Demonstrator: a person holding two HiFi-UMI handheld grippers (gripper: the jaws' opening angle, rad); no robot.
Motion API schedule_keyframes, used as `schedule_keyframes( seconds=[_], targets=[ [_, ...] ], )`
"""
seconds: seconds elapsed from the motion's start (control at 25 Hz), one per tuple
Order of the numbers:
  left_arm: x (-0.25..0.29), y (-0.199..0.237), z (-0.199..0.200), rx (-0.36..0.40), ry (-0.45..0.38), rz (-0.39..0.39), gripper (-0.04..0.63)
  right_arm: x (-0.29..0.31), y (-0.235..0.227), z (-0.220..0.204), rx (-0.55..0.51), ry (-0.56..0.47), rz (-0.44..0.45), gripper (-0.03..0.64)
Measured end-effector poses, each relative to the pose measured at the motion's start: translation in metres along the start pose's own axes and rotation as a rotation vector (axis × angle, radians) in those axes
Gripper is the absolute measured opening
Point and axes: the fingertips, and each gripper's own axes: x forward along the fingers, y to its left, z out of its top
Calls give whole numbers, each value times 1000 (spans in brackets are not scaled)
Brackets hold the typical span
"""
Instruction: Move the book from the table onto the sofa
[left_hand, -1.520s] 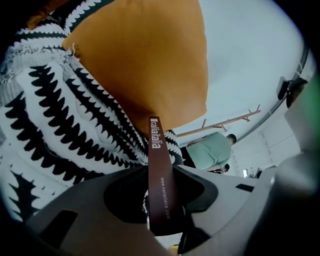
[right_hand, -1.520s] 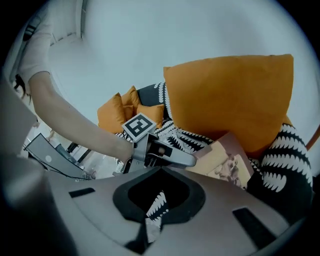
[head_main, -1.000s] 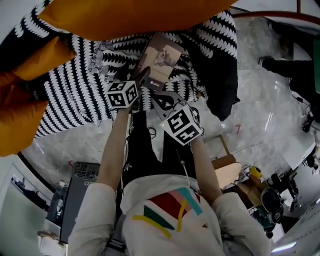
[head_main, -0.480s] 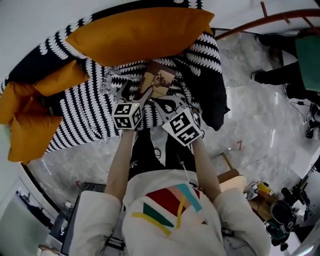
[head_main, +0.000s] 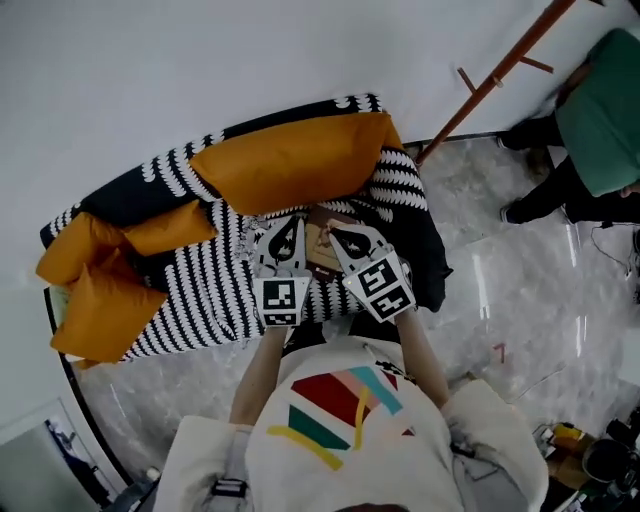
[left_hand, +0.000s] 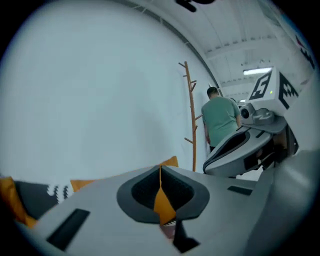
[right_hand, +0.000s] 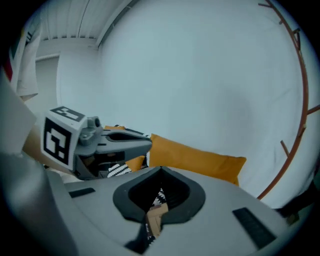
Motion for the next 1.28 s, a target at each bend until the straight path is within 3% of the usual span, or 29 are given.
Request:
schedule_keyframes(
  seconds=[0.12, 0.32, 0.52, 0.92, 1.28],
  targets=[
    [-24, -7, 52, 80, -94, 106, 9, -18, -15, 17, 35, -54, -88, 11],
    [-48, -4, 108, 0, -226, 195, 9, -41, -17, 60, 103, -251, -92, 11],
    [-58, -14, 142, 32, -298, 228, 9, -68, -2, 76, 71, -394, -65, 11],
    [-63, -25, 157, 51, -326, 262, 9, -95, -31, 78, 94, -476, -150, 11],
    [-61, -23, 153, 42, -313, 285, 9, -99, -37, 72, 79, -473, -163, 11]
  ],
)
